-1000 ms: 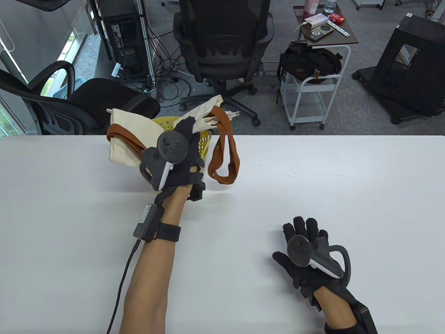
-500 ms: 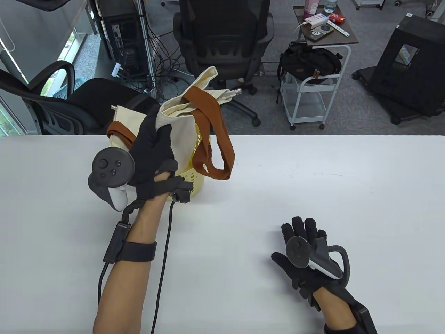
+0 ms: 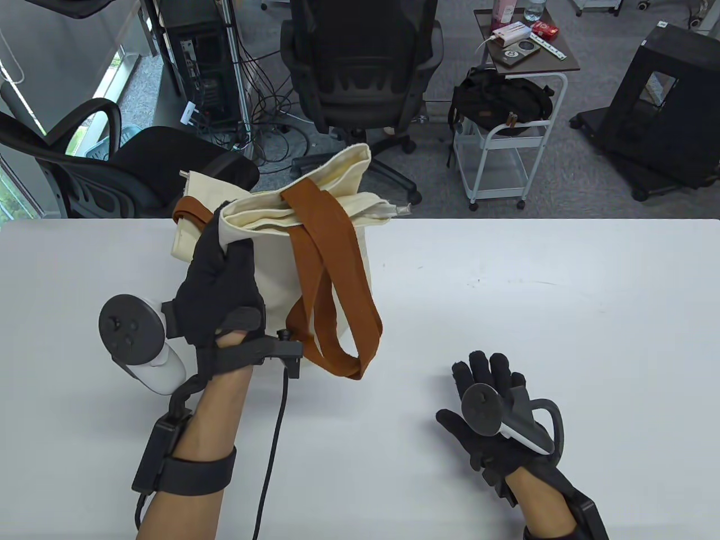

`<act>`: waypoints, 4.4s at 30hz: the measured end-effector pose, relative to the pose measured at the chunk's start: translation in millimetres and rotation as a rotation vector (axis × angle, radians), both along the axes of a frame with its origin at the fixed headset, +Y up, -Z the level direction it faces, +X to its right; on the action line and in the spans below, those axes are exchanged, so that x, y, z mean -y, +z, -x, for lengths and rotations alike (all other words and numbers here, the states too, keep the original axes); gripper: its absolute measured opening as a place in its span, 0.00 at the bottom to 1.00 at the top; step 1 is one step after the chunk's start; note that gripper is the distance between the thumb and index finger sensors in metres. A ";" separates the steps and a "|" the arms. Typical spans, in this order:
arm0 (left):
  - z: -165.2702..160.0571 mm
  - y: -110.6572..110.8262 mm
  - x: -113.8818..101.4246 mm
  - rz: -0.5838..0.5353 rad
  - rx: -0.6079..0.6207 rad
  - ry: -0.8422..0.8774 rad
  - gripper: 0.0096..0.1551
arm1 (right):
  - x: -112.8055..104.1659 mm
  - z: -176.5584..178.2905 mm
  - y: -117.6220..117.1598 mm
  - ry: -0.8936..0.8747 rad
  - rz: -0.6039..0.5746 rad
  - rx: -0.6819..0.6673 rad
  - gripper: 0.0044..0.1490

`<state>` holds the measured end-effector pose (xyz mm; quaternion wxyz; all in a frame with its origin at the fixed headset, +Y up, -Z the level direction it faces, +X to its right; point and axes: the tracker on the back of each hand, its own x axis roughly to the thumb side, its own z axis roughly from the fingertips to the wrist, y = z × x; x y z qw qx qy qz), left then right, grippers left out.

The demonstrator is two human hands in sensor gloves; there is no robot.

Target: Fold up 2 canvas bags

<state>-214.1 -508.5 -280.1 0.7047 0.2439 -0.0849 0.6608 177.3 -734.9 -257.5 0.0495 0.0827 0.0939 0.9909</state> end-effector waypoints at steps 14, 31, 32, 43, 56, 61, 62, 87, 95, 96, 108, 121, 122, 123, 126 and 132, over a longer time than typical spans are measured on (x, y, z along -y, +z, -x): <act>30.8 14.5 100.6 0.260 0.128 0.153 0.25 | 5.4 -6.2 -4.1 -0.054 0.012 0.020 0.53; -19.7 -13.0 205.3 0.478 0.462 0.238 0.25 | -15.6 7.8 -22.8 -0.848 0.055 -0.140 0.52; -20.9 -12.7 206.0 0.480 0.466 0.234 0.25 | -15.7 11.0 -24.6 -0.857 0.074 -0.169 0.52; -35.2 -13.7 220.5 0.532 0.514 0.210 0.26 | -10.6 28.9 -36.0 -0.996 0.224 -0.297 0.51; -45.0 -30.2 244.5 0.746 0.598 -0.085 0.41 | 2.0 25.9 -38.2 -1.237 0.191 -0.197 0.33; -35.2 -21.9 217.2 0.708 0.579 -0.266 0.46 | 3.8 20.4 -40.7 -1.238 0.203 -0.193 0.31; -34.7 -18.0 209.3 0.661 0.538 -0.291 0.46 | 3.8 19.6 -41.2 -1.231 0.199 -0.188 0.31; -132.1 32.5 201.7 0.597 0.468 -0.569 0.51 | -24.9 55.6 -3.2 -0.767 -0.143 -0.086 0.33; -108.3 23.5 198.0 0.576 0.383 -0.457 0.26 | -29.7 52.5 -7.1 -0.850 -0.101 -0.107 0.33; -106.6 22.8 197.1 0.573 0.399 -0.445 0.25 | -30.0 49.6 -8.4 -0.865 -0.093 -0.103 0.32; -21.3 -5.1 194.5 0.686 0.438 -0.327 0.24 | -30.1 -28.0 -24.7 -0.961 -0.076 0.082 0.30; 4.0 -27.8 220.4 0.778 0.102 -0.925 0.24 | -18.1 -55.0 -31.4 -0.478 -0.138 0.331 0.29; 1.5 -28.2 222.1 0.777 0.085 -0.957 0.25 | -16.6 -52.2 -31.8 -0.435 -0.148 0.327 0.29; -2.2 -28.9 224.3 0.776 0.066 -0.998 0.25 | -14.4 -48.1 -32.5 -0.380 -0.150 0.319 0.29; -12.9 -30.4 231.9 0.761 0.010 -1.094 0.25 | -11.2 -37.7 -32.6 -0.258 -0.161 0.318 0.29; -37.5 -35.5 242.8 0.727 -0.096 -1.316 0.27 | -5.9 -24.8 -32.9 -0.024 -0.186 0.321 0.30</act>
